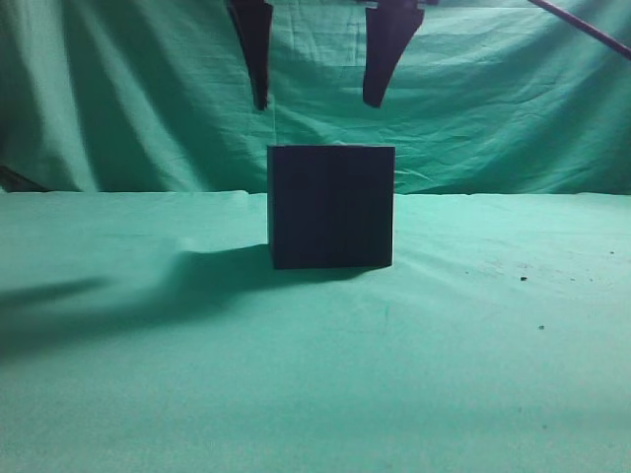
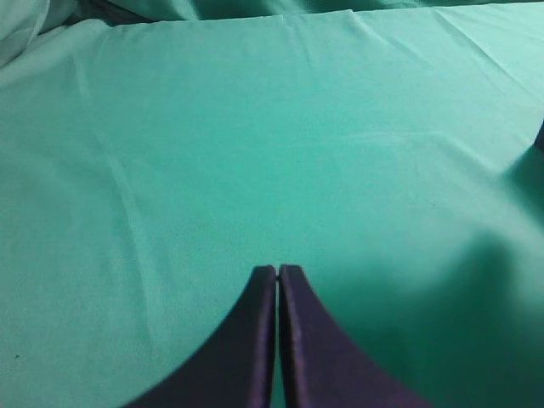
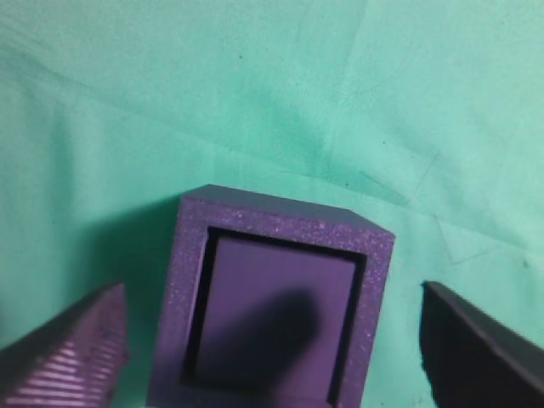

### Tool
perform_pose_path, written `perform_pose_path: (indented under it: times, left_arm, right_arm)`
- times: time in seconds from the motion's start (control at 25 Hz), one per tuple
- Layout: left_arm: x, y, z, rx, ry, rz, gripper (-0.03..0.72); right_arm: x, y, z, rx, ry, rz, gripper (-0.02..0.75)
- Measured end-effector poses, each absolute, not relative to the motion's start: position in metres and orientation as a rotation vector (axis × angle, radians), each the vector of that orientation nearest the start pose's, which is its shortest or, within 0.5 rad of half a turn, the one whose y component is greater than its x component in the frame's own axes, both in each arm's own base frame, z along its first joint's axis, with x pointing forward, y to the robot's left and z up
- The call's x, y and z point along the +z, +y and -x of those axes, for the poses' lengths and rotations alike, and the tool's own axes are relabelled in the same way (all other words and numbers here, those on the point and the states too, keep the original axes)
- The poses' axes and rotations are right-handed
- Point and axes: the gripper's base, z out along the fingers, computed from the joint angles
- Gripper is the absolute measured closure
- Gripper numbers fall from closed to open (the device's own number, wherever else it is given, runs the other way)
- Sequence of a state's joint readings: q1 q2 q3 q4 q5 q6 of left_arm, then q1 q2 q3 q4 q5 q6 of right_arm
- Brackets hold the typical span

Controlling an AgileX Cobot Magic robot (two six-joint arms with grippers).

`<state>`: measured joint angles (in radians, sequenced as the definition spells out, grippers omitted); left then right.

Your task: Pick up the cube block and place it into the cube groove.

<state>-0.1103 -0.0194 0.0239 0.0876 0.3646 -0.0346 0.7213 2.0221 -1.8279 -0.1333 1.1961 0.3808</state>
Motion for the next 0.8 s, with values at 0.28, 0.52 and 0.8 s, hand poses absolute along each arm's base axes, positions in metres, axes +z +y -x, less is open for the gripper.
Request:
perform_pose_path:
  times: [0.28,0.52,0.8]
  left_arm:
    - [0.173,-0.003,-0.052,-0.015,1.847,-0.124,0.688]
    - [0.173,-0.003,-0.052,-0.015,1.847,-0.124,0.688]
    - [0.173,-0.003,-0.052,-0.015,1.847,-0.124,0.688]
  right_arm:
    - [0.313,0.279,-0.342,0.035,2.655,0.555,0.212]
    - [0.353,0.265,-0.327,0.053,2.554,0.639,0.661]
    - [0.379,0.210,-0.282,0.020,2.561,0.576,0.738]
